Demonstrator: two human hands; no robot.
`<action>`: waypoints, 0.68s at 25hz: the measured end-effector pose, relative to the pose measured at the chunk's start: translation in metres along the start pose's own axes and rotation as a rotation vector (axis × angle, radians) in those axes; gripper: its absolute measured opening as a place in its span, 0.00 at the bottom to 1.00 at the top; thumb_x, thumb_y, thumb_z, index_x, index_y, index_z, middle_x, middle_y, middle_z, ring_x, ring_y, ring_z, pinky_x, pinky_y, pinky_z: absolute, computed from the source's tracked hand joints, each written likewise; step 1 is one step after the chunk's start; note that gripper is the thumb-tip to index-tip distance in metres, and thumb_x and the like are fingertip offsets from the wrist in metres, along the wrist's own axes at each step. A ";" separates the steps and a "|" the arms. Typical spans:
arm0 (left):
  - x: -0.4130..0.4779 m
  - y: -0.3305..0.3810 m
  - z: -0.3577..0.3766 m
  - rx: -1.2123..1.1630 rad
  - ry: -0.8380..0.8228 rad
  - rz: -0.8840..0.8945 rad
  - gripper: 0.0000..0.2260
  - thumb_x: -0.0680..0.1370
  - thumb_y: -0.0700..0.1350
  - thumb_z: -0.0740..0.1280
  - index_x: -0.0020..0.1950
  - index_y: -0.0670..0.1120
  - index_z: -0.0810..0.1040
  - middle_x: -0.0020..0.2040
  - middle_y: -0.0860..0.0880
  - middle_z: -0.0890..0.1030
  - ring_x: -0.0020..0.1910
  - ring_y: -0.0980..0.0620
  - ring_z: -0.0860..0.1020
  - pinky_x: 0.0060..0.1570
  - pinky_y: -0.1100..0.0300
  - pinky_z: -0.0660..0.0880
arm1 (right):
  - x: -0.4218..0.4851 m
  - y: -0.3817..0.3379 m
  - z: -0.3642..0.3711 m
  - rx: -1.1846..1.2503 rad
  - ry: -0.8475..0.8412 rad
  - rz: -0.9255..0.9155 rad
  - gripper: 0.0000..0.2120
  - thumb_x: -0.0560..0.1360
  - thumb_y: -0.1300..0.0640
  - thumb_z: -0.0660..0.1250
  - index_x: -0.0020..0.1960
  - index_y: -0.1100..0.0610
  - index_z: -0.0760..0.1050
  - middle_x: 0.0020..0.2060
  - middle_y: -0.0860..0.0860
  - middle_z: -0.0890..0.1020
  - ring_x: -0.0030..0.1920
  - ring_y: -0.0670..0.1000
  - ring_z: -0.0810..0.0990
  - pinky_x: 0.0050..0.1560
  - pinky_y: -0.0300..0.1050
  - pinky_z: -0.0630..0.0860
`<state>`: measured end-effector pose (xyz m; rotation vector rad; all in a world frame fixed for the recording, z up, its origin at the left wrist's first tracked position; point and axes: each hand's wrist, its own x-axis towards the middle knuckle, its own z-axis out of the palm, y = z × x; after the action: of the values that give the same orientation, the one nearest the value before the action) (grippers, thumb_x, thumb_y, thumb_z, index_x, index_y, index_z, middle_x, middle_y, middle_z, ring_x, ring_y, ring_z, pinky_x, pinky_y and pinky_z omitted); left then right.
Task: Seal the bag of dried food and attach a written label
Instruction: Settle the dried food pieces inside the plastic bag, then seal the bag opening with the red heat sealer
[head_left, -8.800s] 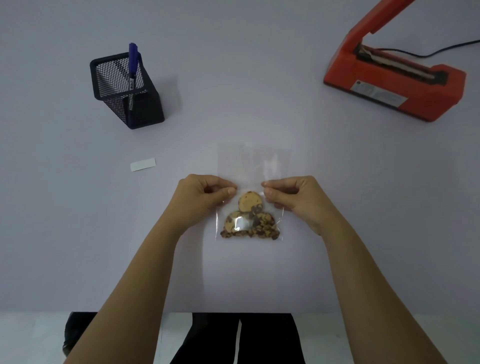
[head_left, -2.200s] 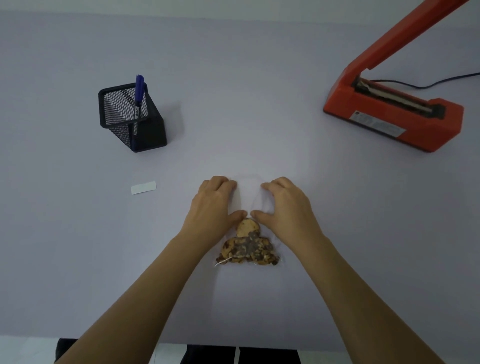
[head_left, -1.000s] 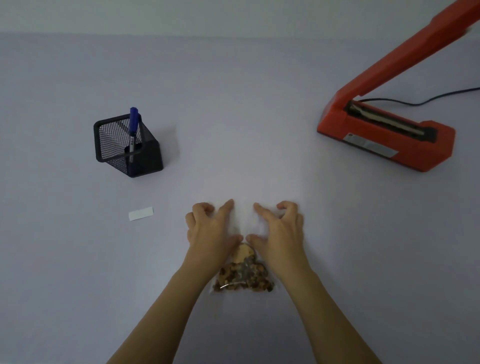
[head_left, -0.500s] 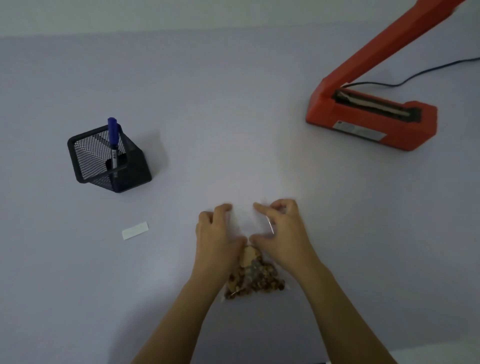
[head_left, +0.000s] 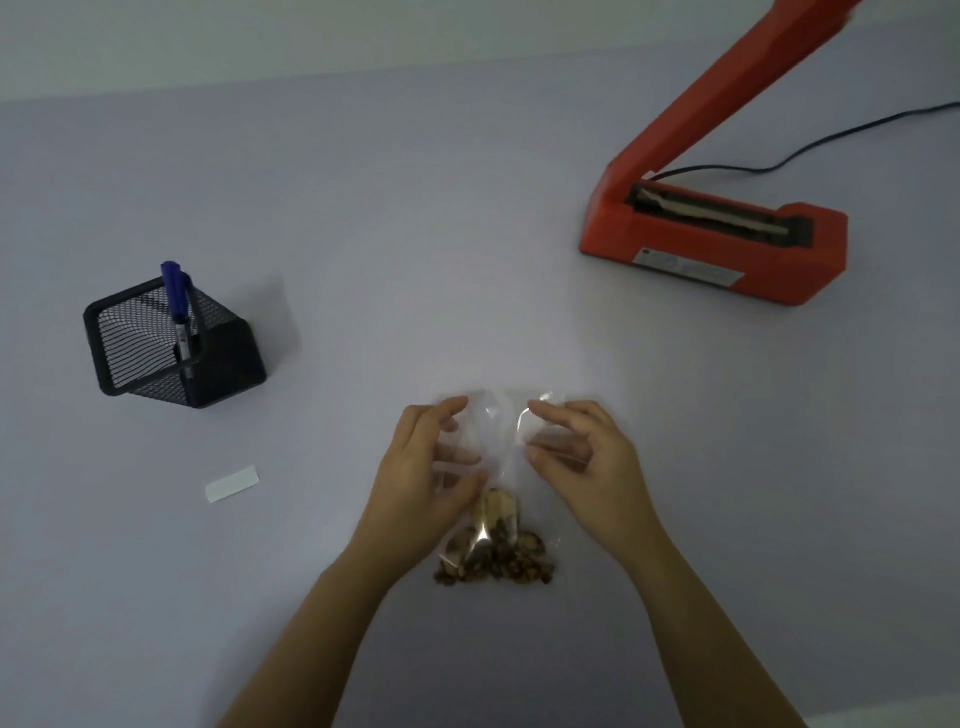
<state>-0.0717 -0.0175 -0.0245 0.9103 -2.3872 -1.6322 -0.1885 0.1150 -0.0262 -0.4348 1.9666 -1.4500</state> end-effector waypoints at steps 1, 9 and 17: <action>0.007 0.007 0.002 -0.022 -0.019 0.003 0.26 0.72 0.38 0.71 0.62 0.59 0.67 0.54 0.55 0.70 0.46 0.59 0.79 0.44 0.70 0.77 | 0.003 -0.002 -0.011 0.034 -0.002 0.009 0.19 0.71 0.68 0.70 0.54 0.48 0.77 0.50 0.45 0.75 0.47 0.44 0.82 0.50 0.32 0.76; 0.078 0.066 0.037 -0.234 -0.225 -0.069 0.26 0.71 0.37 0.72 0.64 0.58 0.71 0.55 0.49 0.76 0.46 0.51 0.83 0.49 0.57 0.79 | 0.035 -0.015 -0.112 0.135 -0.050 0.050 0.16 0.72 0.66 0.68 0.55 0.50 0.77 0.53 0.49 0.79 0.49 0.44 0.83 0.47 0.32 0.75; 0.121 0.101 0.099 -0.563 -0.139 -0.159 0.26 0.70 0.42 0.69 0.65 0.54 0.65 0.42 0.46 0.85 0.44 0.49 0.84 0.44 0.61 0.79 | 0.069 -0.017 -0.176 0.207 0.054 -0.043 0.12 0.75 0.67 0.64 0.54 0.53 0.77 0.55 0.50 0.77 0.50 0.46 0.83 0.49 0.36 0.78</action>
<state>-0.2525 0.0233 -0.0061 0.9064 -1.7839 -2.3177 -0.3587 0.1946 0.0004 -0.3510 1.8338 -1.6881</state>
